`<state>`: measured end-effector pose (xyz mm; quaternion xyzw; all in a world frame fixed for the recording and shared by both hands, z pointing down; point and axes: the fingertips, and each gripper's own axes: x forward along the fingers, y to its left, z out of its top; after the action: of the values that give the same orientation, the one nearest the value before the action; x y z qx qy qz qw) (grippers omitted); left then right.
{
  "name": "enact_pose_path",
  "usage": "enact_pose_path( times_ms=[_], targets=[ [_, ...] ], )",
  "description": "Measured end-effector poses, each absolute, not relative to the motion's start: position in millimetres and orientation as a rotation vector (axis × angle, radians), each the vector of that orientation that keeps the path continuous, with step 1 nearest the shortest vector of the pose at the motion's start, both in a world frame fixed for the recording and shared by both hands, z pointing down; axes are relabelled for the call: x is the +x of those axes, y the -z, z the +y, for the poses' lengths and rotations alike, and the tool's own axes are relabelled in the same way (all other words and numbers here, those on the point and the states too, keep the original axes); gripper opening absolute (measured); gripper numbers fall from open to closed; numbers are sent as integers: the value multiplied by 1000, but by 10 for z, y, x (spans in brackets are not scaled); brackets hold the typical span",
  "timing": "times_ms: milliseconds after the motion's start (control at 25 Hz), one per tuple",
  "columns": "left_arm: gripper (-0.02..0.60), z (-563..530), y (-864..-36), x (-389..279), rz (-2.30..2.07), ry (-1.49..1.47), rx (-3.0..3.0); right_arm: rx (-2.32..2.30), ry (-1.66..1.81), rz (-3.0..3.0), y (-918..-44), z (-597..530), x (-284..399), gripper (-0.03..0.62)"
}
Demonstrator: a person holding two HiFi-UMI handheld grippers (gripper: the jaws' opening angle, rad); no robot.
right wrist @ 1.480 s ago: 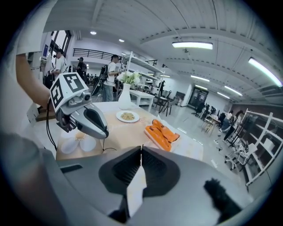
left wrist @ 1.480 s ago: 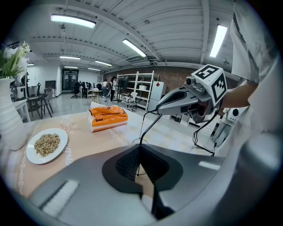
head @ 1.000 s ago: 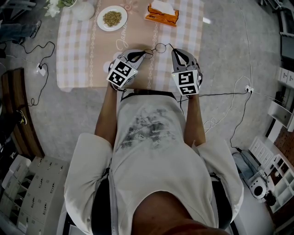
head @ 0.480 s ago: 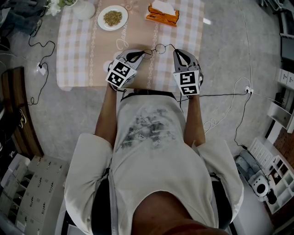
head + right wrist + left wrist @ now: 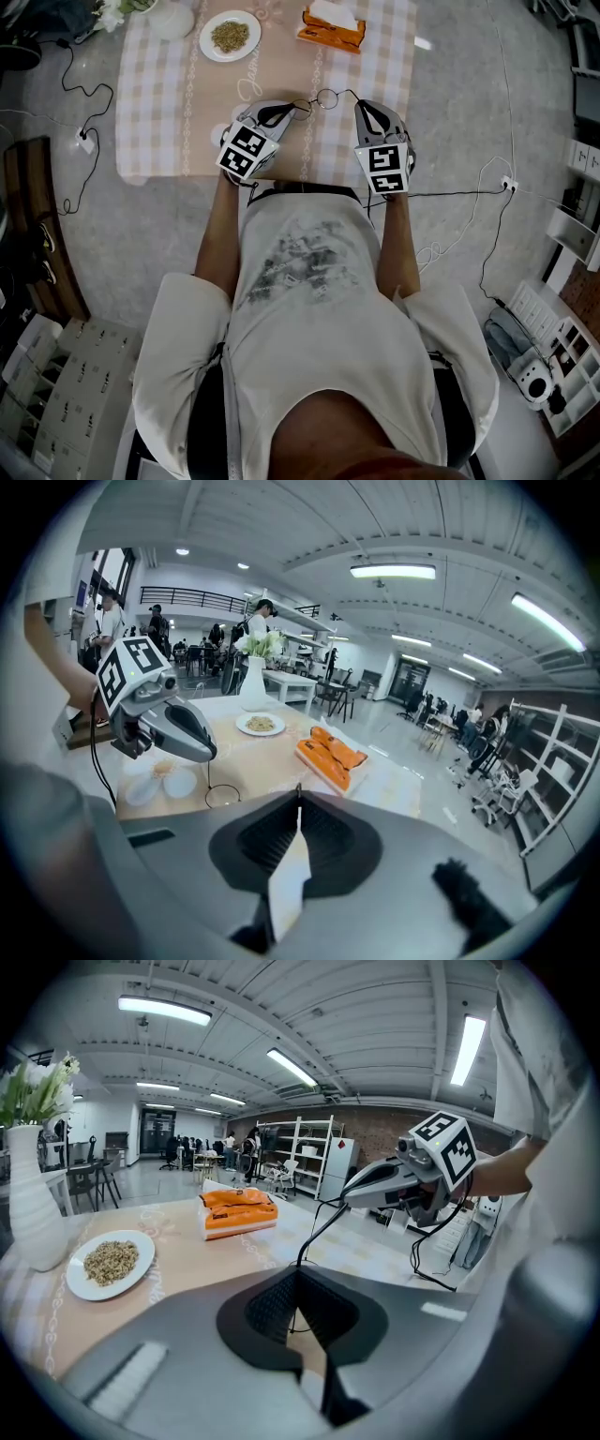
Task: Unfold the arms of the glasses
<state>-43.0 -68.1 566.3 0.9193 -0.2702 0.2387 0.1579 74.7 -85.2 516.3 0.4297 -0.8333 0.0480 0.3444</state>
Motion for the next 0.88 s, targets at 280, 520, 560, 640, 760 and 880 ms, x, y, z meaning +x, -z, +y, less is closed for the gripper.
enact_pose_path(
  times_ms=[280,520,560,640,760,880],
  targets=[
    [8,-680,-5673,-428,-778,-670,2634,1099,-100,-2157,-5157,-852,731,21],
    [8,-669,-5676,-442,-781,-675,2625,1088,-84,-2150,-5147,-851,724,21],
    [8,-669,-5677,-442,-783,-675,2624,1088,-84,-2150,-5148,-849,725,22],
    [8,-672,-5665,-439,-785,-670,2623,1088,-84,-2149,-5148,-846,725,21],
    [8,-675,-5661,-441,-786,-667,2622,1087,-85,-2148,-5147,-845,721,21],
    [8,-678,-5667,-445,-787,-667,2621,1086,-84,-2147,-5147,-845,719,21]
  ],
)
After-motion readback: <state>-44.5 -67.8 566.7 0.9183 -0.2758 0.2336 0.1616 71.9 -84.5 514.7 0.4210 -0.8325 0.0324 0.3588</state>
